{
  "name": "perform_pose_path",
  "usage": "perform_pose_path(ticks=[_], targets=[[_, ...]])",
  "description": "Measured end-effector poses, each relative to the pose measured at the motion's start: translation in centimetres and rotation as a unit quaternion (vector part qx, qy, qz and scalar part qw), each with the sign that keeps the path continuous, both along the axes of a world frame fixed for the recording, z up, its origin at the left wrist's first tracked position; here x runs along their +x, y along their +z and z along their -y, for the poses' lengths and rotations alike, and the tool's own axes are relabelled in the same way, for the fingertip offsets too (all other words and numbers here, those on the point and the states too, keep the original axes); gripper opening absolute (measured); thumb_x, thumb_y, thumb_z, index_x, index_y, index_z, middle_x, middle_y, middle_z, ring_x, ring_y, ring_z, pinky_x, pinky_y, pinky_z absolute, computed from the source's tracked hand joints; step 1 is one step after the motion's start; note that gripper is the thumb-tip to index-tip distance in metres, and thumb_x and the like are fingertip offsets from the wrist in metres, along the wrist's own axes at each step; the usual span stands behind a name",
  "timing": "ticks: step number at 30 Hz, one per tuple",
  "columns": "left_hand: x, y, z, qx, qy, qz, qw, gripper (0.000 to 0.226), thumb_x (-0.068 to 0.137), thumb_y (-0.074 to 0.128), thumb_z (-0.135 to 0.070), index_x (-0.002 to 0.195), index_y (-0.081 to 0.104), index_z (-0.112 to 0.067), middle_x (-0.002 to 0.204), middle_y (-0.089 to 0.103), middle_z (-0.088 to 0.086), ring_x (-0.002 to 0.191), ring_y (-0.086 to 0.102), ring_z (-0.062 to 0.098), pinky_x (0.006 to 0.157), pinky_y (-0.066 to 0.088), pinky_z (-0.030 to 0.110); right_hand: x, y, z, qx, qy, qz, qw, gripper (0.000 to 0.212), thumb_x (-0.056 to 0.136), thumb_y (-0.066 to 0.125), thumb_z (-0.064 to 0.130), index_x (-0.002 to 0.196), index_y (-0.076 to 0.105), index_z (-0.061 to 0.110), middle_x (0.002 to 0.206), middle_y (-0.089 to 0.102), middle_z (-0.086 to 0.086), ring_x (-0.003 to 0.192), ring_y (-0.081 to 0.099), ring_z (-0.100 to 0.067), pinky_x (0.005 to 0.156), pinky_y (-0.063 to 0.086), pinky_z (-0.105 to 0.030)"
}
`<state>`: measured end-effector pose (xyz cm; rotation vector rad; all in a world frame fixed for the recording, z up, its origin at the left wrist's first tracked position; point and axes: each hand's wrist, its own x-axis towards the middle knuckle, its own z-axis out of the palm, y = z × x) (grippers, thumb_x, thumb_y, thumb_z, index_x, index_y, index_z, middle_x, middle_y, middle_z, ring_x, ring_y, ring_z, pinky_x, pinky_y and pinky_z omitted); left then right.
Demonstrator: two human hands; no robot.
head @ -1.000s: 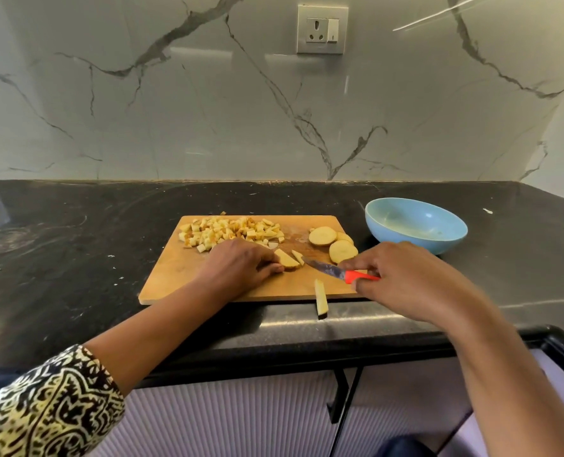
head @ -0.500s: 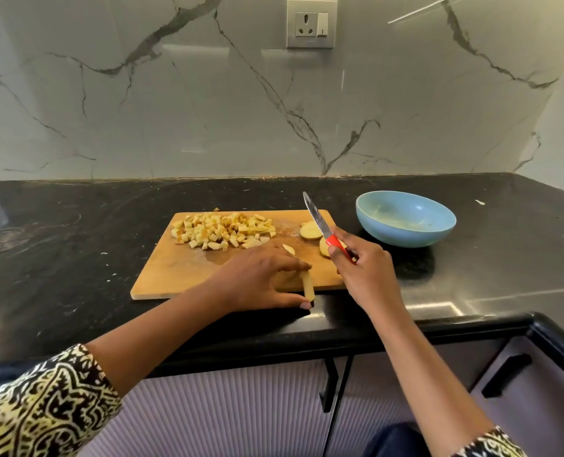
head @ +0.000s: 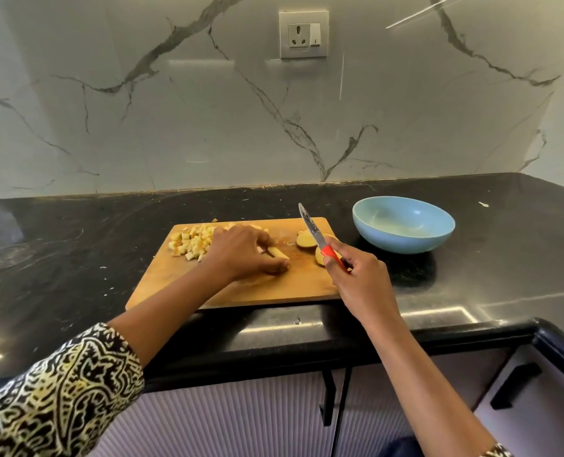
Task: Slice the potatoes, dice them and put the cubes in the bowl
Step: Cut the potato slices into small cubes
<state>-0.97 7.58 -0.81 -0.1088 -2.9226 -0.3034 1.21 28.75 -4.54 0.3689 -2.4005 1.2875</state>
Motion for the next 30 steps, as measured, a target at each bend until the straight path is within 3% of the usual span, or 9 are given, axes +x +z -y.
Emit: perform_pose_path(ticks=[7, 10, 13, 16, 19, 24, 30], targets=[[0.5, 0.0, -0.9, 0.007, 0.015, 0.036, 0.999, 0.05, 0.073, 0.064, -0.066, 0.108, 0.065, -0.03, 0.112, 0.061, -0.011, 0.108, 0.05, 0.011, 0.098, 0.038, 0.044, 0.0, 0.0, 0.0, -0.003, -0.003, 0.004, 1.0, 0.038, 0.095, 0.055, 0.036, 0.133, 0.055, 0.033, 0.063, 0.054, 0.009, 0.055, 0.045, -0.009, 0.048, 0.035, -0.017], [0.6, 0.2, -0.7, 0.046, 0.017, 0.055, 0.997, 0.05, 0.073, 0.071, -0.058, 0.108, 0.068, -0.022, 0.103, 0.065, -0.006, 0.095, 0.055, 0.01, 0.086, 0.051, 0.035, 0.1, 0.1, 0.1, 0.0, -0.003, 0.005, 1.0, 0.039, 0.095, 0.055, 0.037, 0.133, 0.054, 0.033, 0.064, 0.055, 0.009, 0.057, 0.046, -0.009, 0.048, 0.034, -0.018], [0.7, 0.2, -0.8, 0.065, 0.015, 0.06, 0.996, 0.048, 0.074, 0.073, -0.053, 0.107, 0.069, -0.019, 0.1, 0.066, -0.003, 0.089, 0.057, 0.01, 0.08, 0.053, 0.03, 0.3, 0.2, 0.1, 0.003, -0.001, 0.006, 1.0, 0.039, 0.095, 0.055, 0.037, 0.134, 0.054, 0.033, 0.065, 0.056, 0.008, 0.058, 0.045, -0.01, 0.048, 0.035, -0.018], [1.0, 0.7, -0.9, 0.052, 0.01, 0.075, 0.996, 0.058, 0.072, 0.071, -0.059, 0.113, 0.068, -0.018, 0.11, 0.067, 0.003, 0.097, 0.059, 0.015, 0.084, 0.051, 0.033, 0.3, 0.3, 0.1, 0.009, -0.002, 0.005, 1.0, 0.038, 0.095, 0.055, 0.037, 0.133, 0.054, 0.033, 0.065, 0.056, 0.008, 0.057, 0.045, -0.01, 0.047, 0.034, -0.018], [2.5, 1.3, 0.4, 0.036, 0.015, 0.055, 0.998, 0.078, 0.07, 0.069, -0.062, 0.134, 0.053, -0.021, 0.132, 0.057, 0.002, 0.119, 0.052, 0.02, 0.097, 0.045, 0.036, 0.5, 0.4, 0.2, 0.019, -0.004, 0.003, 1.0, 0.038, 0.095, 0.055, 0.036, 0.133, 0.054, 0.034, 0.062, 0.054, 0.006, 0.054, 0.043, -0.009, 0.046, 0.033, -0.019], [5.7, 0.0, 2.5, 0.03, 0.01, -0.009, 0.999, 0.043, 0.08, 0.065, -0.051, 0.114, 0.068, -0.025, 0.114, 0.068, -0.003, 0.104, 0.058, 0.011, 0.093, 0.047, 0.03, 1.1, 0.5, 0.7, 0.107, -0.013, -0.021, 0.994, 0.039, 0.095, 0.055, 0.029, 0.134, 0.053, 0.034, 0.058, 0.05, 0.009, 0.05, 0.042, -0.009, 0.051, 0.032, -0.02], [4.1, -0.4, 1.5, 0.003, -0.038, -0.052, 0.998, 0.039, 0.088, 0.059, -0.044, 0.121, 0.064, -0.023, 0.11, 0.068, 0.0, 0.09, 0.053, 0.007, 0.079, 0.039, 0.02, 1.7, 1.2, 1.1, 0.152, -0.013, -0.008, 0.988, 0.04, 0.096, 0.052, 0.03, 0.135, 0.052, 0.034, 0.069, 0.051, 0.011, 0.062, 0.047, -0.008, 0.061, 0.037, -0.024]])
